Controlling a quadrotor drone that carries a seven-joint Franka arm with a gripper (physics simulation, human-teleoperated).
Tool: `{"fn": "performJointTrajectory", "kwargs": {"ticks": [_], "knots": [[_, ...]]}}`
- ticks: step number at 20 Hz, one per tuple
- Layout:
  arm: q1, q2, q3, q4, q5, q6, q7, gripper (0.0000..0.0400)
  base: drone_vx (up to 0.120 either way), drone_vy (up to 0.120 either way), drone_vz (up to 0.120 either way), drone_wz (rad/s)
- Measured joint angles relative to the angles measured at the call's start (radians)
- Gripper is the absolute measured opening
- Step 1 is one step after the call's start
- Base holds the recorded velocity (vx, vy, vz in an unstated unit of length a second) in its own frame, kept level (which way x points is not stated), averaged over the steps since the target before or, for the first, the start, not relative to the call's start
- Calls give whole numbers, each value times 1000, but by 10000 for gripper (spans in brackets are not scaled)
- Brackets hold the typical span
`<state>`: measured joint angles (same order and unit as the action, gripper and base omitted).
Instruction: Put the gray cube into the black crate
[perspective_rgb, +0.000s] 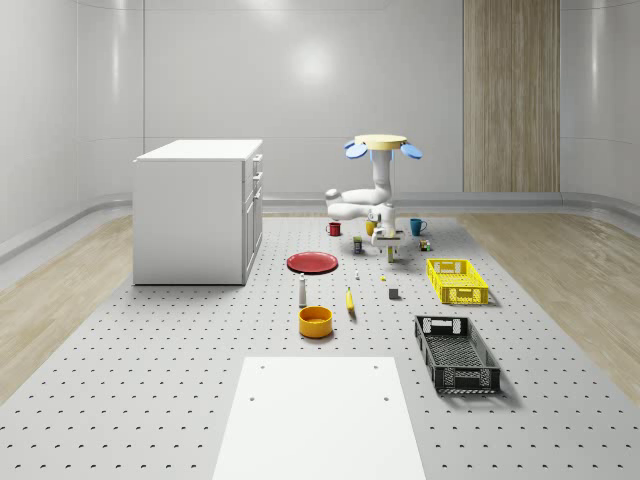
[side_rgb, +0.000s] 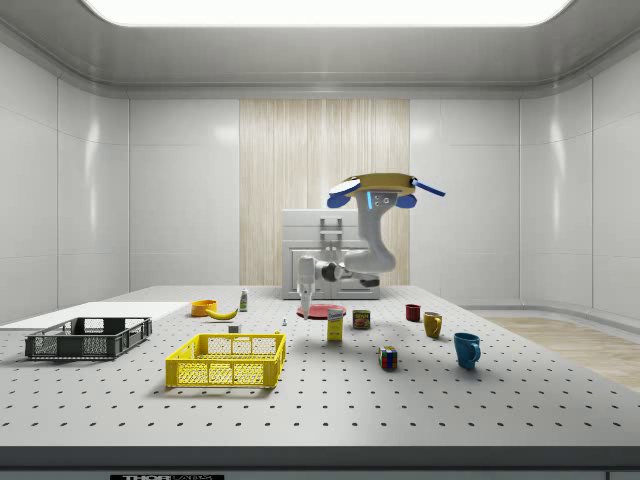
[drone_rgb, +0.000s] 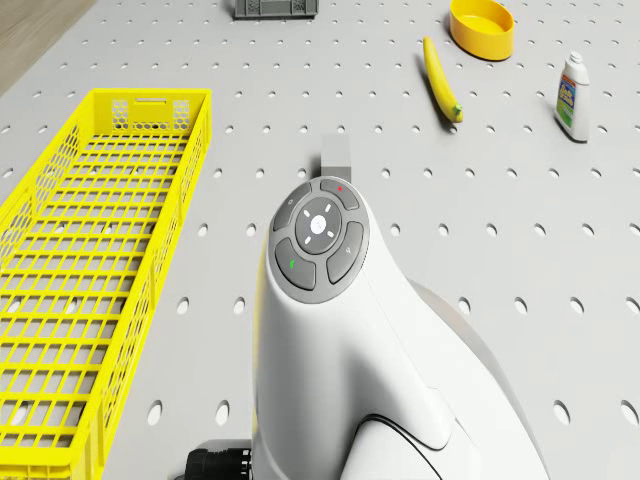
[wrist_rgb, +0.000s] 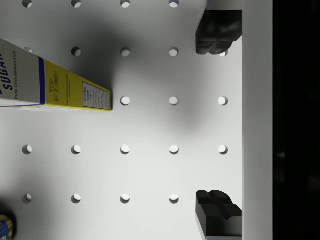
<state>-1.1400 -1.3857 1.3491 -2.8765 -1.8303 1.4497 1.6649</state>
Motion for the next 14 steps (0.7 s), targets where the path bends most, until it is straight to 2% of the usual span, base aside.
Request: {"fn": "performJointTrajectory", "kwargs": {"ticks": [3, 9, 14], "knots": [[-2, -8, 2, 0, 4, 8, 2, 400, 120, 0, -67, 0], [-6, -24, 5, 1, 11, 23, 5, 400, 120, 0, -120, 0], [-9, -37, 7, 2, 16, 34, 8, 400, 120, 0, 0, 0]]}}
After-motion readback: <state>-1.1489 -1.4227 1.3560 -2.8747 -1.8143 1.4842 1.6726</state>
